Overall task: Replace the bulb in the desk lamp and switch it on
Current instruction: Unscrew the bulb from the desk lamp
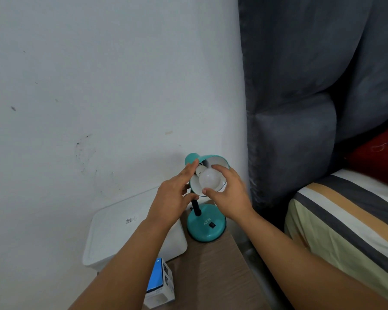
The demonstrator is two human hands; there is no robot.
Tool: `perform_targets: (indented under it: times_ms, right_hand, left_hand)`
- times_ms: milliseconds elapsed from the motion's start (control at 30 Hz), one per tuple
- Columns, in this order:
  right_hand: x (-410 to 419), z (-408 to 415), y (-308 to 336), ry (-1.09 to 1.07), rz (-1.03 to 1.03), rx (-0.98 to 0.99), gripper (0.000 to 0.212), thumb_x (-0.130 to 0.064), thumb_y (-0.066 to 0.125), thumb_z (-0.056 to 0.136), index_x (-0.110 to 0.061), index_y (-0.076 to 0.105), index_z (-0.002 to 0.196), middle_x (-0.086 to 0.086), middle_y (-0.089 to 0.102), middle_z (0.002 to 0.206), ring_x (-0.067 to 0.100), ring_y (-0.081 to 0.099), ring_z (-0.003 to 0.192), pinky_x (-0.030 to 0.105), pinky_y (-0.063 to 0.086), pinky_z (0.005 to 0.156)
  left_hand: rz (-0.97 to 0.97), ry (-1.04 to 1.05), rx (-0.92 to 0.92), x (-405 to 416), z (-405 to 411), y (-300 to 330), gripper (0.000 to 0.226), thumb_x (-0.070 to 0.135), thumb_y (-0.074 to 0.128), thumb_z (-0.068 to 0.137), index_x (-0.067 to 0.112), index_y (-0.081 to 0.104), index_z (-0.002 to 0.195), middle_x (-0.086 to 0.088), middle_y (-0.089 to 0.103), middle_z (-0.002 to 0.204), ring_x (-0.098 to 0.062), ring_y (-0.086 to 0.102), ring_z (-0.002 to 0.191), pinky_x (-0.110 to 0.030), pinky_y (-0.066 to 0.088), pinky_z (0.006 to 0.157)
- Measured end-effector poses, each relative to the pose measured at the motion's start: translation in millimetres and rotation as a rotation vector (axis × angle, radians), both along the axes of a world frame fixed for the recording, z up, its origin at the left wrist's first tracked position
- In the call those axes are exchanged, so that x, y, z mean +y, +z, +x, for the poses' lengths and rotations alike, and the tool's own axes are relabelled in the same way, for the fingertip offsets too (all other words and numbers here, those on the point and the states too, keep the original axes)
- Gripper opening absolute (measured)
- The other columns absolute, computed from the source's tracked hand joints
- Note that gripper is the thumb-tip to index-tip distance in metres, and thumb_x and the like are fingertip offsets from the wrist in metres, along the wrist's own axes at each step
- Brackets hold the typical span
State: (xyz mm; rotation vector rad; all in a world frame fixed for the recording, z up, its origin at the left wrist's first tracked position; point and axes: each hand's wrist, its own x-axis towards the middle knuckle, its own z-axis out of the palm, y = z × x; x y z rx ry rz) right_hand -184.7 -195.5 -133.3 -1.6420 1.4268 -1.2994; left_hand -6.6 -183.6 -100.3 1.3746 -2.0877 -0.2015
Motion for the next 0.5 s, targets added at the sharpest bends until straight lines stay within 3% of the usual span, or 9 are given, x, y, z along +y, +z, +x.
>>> perform_targets:
  times_ms: [133,233,300,367,433,500]
  right_hand:
    - [0.6,1.0,-5.3,0.016,-0.001,0.012,0.077,-0.035,0.082,0.073,-0.032,0.043,0.14,-0.004,0.045,0.145,0.018,0.045,0.131,0.037,0.044,0.105]
    - [-1.2,2.0,-8.8,-0.019,0.117,0.0,0.087,-0.064,0.073,0.067,-0.03,0.041,0.141,0.0,0.042,0.151,0.022,0.041,0.137,0.048,0.043,0.108]
    - [-1.5,2.9,-8.5,-0.026,0.135,0.026,0.081,-0.072,0.066,0.065,-0.033,0.048,0.134,0.003,0.044,0.149,0.025,0.043,0.135,0.052,0.045,0.105]
    - [-0.8,2.9,-7.0,-0.018,0.085,0.04,0.069,-0.055,0.075,0.071,-0.037,0.048,0.132,0.002,0.042,0.149,0.025,0.041,0.135,0.053,0.043,0.106]
    - [-0.8,1.1,-5.2,-0.031,0.005,0.083,0.067,-0.029,0.08,0.075,-0.039,0.047,0.132,0.003,0.039,0.152,0.026,0.035,0.14,0.054,0.039,0.11]
    - [0.2,0.3,-4.1,-0.037,-0.029,0.113,0.069,-0.021,0.079,0.076,-0.04,0.045,0.133,0.004,0.033,0.156,0.026,0.03,0.144,0.054,0.036,0.112]
  left_hand:
    - [-0.007,0.01,-0.015,2.3,-1.4,0.9,0.101,0.016,0.081,0.082,0.062,0.016,0.144,0.007,0.055,0.145,-0.013,0.068,0.11,-0.024,0.052,0.099]
    - [0.002,0.004,0.011,1.5,-1.2,0.9,0.103,0.015,0.081,0.082,0.069,0.015,0.141,0.009,0.053,0.147,-0.012,0.068,0.109,-0.02,0.052,0.097]
    - [0.004,0.007,0.008,-0.4,-0.4,0.1,0.103,0.016,0.08,0.082,0.07,0.015,0.14,0.009,0.053,0.147,-0.011,0.068,0.108,-0.012,0.049,0.094]
    - [0.005,0.012,-0.012,-1.3,0.1,-0.6,0.103,0.016,0.081,0.082,0.067,0.015,0.142,0.008,0.053,0.147,-0.01,0.068,0.106,-0.008,0.046,0.091]
    - [0.01,0.011,-0.022,-0.7,0.1,-1.2,0.102,0.016,0.081,0.082,0.063,0.017,0.146,0.008,0.054,0.146,-0.01,0.068,0.104,-0.014,0.05,0.093]
    - [0.007,0.013,-0.024,-0.2,0.0,-1.5,0.1,0.017,0.081,0.082,0.059,0.019,0.147,0.008,0.054,0.146,-0.01,0.068,0.104,-0.021,0.053,0.095]
